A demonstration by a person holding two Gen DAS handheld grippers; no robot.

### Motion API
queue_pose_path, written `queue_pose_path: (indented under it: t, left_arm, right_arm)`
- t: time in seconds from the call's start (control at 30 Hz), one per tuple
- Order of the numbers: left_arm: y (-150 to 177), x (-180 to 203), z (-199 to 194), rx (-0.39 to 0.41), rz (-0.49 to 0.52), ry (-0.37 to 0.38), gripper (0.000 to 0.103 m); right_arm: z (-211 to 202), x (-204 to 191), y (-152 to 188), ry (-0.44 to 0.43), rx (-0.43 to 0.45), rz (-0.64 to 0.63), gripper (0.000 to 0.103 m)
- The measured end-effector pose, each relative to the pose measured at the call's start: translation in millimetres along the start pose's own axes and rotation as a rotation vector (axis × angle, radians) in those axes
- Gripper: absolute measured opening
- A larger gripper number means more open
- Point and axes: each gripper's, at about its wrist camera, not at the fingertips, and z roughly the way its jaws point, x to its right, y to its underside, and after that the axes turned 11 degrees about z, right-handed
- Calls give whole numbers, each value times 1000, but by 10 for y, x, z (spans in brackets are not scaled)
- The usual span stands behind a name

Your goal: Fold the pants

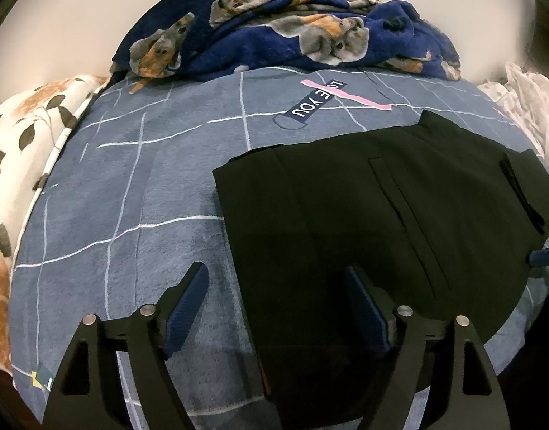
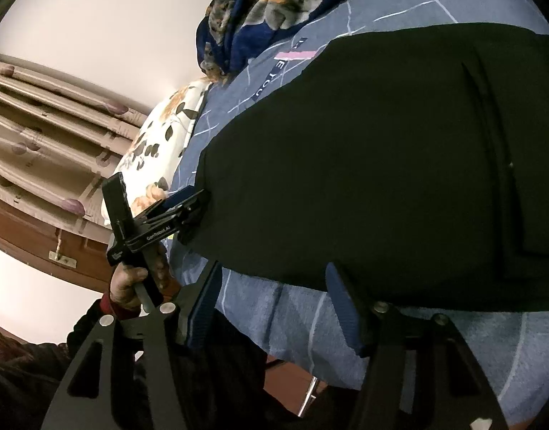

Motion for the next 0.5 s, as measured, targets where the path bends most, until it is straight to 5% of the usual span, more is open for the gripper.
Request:
queue_pose_path:
  t: [0.5]
  left_arm:
    - [9, -37, 22, 1, -9, 5, 87]
  right_arm:
    - [13, 18, -2, -3, 1, 10, 59]
